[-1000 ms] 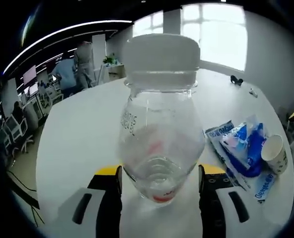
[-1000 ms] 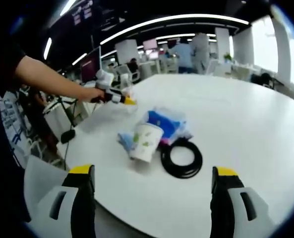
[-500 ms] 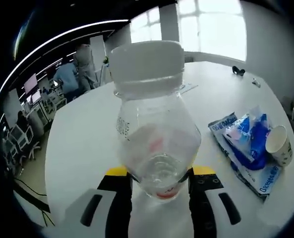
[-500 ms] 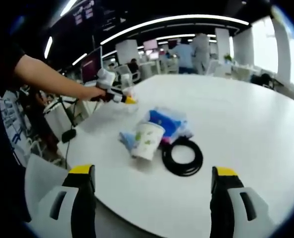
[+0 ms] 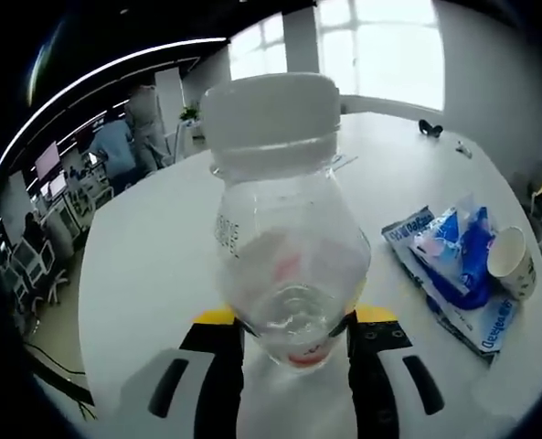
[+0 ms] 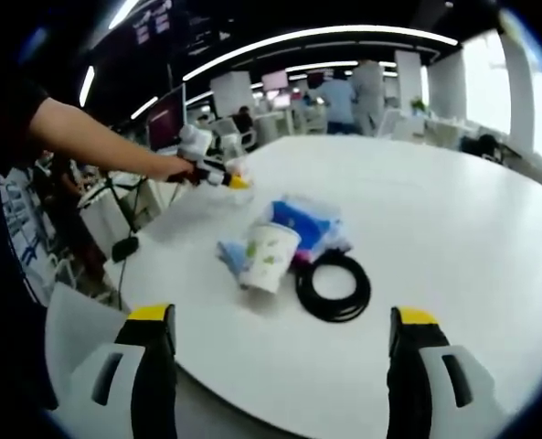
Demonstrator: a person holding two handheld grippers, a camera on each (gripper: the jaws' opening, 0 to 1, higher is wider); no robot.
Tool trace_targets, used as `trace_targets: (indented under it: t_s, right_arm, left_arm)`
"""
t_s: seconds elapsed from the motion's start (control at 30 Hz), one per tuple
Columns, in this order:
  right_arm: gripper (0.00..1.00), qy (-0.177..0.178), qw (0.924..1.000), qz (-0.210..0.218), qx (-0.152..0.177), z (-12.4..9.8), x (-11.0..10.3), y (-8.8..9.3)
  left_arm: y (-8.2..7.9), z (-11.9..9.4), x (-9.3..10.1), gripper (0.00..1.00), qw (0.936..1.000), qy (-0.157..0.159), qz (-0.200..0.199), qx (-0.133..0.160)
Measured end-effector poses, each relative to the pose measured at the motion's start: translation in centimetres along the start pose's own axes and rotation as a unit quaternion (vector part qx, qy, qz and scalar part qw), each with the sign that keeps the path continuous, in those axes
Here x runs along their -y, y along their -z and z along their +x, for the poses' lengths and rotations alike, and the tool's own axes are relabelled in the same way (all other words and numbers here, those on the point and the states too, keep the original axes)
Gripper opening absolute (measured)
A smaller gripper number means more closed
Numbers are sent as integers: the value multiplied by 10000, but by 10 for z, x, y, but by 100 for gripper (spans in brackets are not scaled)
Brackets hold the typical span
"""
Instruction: Arrange the tabletop items into an orderly group along one side of the table until the central work area is clear of visible clutter.
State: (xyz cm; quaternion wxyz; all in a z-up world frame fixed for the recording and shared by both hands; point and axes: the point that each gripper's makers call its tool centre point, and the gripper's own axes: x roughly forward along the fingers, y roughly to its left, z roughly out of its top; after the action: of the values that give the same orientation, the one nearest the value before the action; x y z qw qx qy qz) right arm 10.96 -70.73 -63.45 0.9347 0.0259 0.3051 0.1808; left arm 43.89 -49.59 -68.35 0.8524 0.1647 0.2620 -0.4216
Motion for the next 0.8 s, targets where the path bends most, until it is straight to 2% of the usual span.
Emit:
trace_targets:
  t_s: [0.27,0.43,0.57,0.8]
  right_arm:
    - [95,-47,10000,-37,-23,4,-3,-1]
    - [95,-30,10000,-15,-22,3,-2,0]
    - [95,-32,10000,6,-11,3,-2,1]
    - [95,-25,9999,-104,97,-2,2,-11]
  left_arm:
    - [0,1,-1,44,10000,53,-24,1]
    - [-1,-1,-1,61,9999,36,-131,63]
    - [-2,-7,2,61,9999,31,-124,84]
    - [-4,-19,4,63,9999,-18,-117,105]
